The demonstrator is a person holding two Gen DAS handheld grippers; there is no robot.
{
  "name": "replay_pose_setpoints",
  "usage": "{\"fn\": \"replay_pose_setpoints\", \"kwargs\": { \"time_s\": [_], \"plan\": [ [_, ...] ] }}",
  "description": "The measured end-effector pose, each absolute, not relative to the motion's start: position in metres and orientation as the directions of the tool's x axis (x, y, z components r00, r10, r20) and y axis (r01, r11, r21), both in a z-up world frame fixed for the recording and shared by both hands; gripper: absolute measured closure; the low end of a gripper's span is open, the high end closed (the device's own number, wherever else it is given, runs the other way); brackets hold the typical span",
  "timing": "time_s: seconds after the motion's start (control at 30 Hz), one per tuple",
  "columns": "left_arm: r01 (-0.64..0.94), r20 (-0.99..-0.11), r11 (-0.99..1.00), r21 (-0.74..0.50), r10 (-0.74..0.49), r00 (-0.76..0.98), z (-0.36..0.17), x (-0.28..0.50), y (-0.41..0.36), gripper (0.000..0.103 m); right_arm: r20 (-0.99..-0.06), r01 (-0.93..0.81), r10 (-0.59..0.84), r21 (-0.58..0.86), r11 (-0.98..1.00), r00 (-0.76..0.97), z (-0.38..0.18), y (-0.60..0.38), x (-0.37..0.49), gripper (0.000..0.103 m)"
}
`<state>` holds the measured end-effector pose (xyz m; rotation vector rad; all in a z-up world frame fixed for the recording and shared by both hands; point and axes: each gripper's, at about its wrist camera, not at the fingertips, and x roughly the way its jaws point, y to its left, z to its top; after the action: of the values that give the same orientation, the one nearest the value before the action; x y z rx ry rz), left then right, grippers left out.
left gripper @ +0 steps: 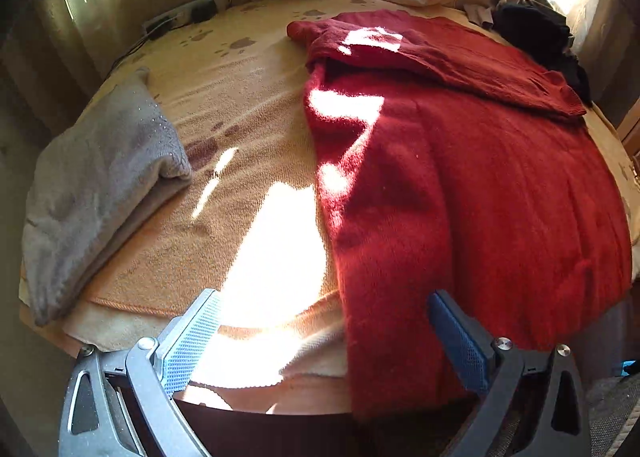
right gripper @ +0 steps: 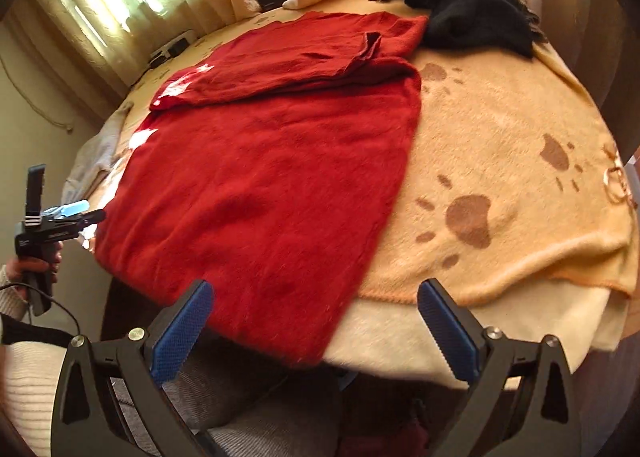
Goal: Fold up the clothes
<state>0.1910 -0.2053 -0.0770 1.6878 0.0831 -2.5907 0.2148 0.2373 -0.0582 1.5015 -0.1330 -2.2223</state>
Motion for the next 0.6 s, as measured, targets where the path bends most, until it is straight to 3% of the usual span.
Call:
{"fn": "replay_pose_setpoints", "kwargs": {
  "time_s": [0.27,0.37,0.6],
  "plan": [
    [-0.027,-0.909,-0.971,-0.239,0.233,-0.345,-0.079,0.243,-0.207,0.0,-0.902,0.263,-0.407,0.362,-0.894,-0.144,-0.11,0.258,0.267,0.008],
    [-0.035,-0.913,-0.966,-0.258,0.255,-0.318,-0.085,0.258,-0.205,0.0,-0.901,0.235,-0.42,0.388,-0.891,-0.103,-0.135,0.256,0.269,0.016],
    [0.027,-0.891,-0.933,-0.359,0.333,-0.309,-0.111,0.276,-0.216,0.0,-0.863,0.282,-0.502,0.471,-0.836,-0.047,-0.167,0.223,0.252,0.017]
  ]
}}
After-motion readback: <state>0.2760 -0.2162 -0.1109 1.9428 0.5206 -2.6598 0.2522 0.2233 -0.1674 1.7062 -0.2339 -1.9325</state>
